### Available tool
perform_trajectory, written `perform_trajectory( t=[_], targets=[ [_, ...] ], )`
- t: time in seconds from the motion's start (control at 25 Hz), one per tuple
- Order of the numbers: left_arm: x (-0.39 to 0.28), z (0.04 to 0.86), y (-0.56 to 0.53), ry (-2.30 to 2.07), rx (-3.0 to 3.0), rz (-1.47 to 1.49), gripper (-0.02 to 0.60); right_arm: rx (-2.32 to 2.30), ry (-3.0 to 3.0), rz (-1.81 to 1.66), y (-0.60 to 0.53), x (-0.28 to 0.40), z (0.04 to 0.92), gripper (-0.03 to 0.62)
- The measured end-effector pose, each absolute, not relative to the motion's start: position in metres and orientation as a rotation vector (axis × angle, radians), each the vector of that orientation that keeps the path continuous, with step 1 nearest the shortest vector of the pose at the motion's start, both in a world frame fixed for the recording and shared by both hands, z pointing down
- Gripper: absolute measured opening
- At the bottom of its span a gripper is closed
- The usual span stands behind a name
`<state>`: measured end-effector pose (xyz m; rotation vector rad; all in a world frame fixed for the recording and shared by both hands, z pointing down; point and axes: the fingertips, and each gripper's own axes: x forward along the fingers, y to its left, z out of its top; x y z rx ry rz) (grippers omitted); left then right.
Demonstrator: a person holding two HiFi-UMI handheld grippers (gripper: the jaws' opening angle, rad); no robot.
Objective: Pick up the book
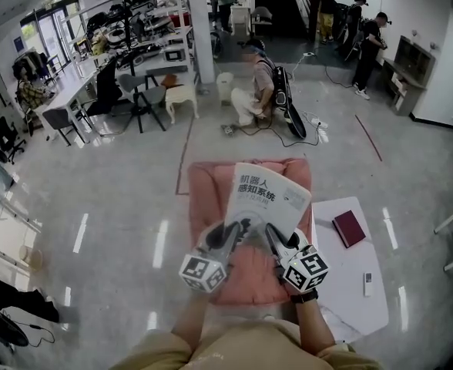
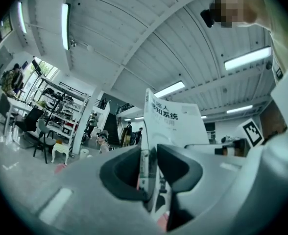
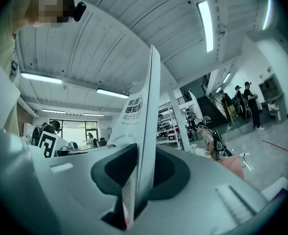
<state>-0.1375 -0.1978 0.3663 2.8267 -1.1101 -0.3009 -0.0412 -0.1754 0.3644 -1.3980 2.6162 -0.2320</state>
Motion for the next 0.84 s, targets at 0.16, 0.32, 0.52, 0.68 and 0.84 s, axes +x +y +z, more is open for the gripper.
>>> perform_trajectory(
  t=[0.16, 0.32, 0.52, 0.68, 0.84],
  targets=[
    [-0.14, 0.365, -0.198, -1.106, 2.811, -0.298, 0.089, -1.43, 2.612, -0.227, -0.176, -0.044, 0.365, 0.067],
    [-0.138, 0.369, -0.197, -1.119, 2.801, -0.27, 0.089, -1.446, 2.606, -0.257, -0.176, -0.043, 0.371, 0.067],
    [-0.141, 0.368, -0.207, -1.134, 2.787, -0.25, 0.089, -1.45, 2.613, -0.285, -0.187, -0.045, 0.37, 0.067],
    [-0.14, 0.373, -0.211, -1.141, 2.773, -0.242, 0.089, -1.45, 2.624, -0.301, -0.191, -0.045, 0.375, 0.067],
    [-0.14, 0.381, -0.209, -1.143, 2.759, -0.232, 0.089, -1.458, 2.632, -0.316, -0.191, -0.045, 0.383, 0.069]
  ],
)
